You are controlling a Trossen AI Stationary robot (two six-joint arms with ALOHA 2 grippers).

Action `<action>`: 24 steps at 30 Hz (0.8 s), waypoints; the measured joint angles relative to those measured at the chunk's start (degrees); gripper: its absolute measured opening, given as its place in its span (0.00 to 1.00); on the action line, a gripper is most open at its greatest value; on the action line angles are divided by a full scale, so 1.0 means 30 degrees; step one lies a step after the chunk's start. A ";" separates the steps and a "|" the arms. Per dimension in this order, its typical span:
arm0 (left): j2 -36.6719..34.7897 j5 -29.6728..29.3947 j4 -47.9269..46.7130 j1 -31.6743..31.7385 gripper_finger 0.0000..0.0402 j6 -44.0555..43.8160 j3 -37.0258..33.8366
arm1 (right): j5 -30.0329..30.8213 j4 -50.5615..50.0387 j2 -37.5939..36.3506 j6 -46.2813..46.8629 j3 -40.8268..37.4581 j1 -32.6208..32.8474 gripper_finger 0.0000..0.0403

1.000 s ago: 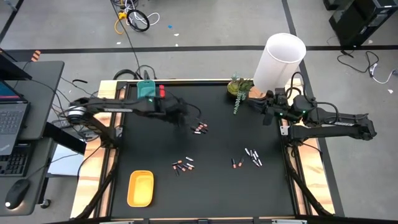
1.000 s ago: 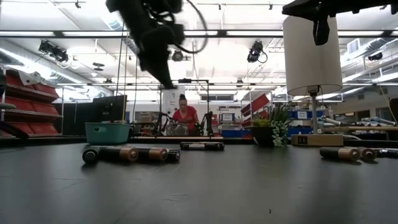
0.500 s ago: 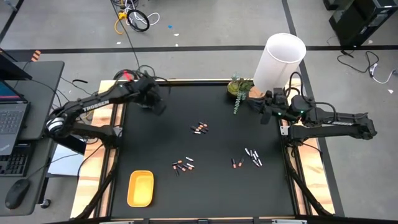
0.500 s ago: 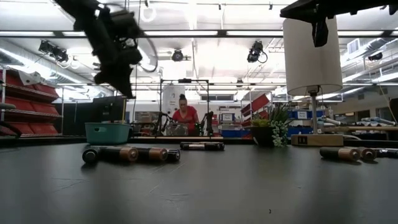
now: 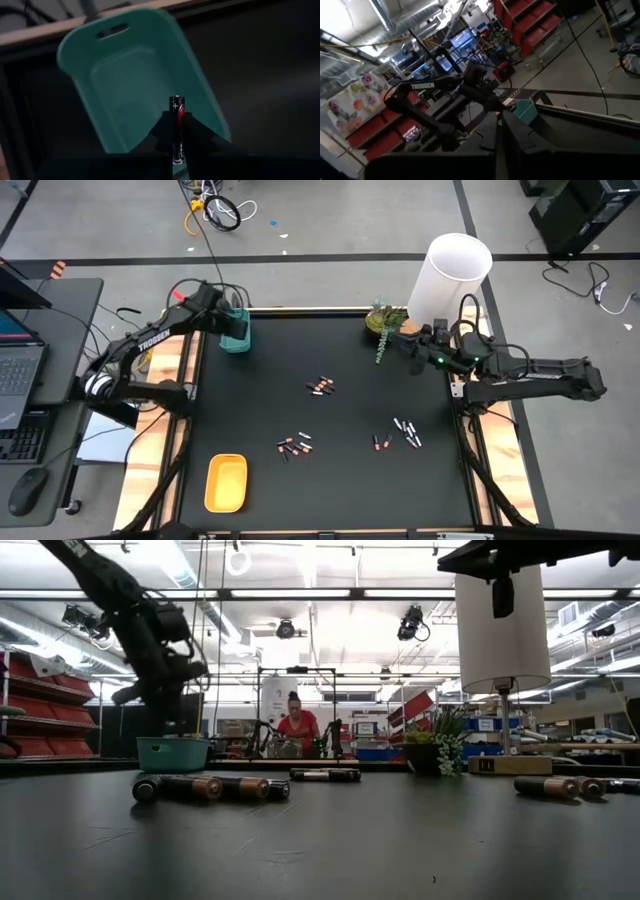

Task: Sort batteries
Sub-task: Put the silver battery into the blue bin, then put the black battery into the yellow bin

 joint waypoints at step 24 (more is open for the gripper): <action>-0.0291 0.2558 -0.0511 -0.4726 0.45 0.3665 0.3987 | 0.0149 0.1361 0.1521 -0.0196 0.0000 0.0219 0.03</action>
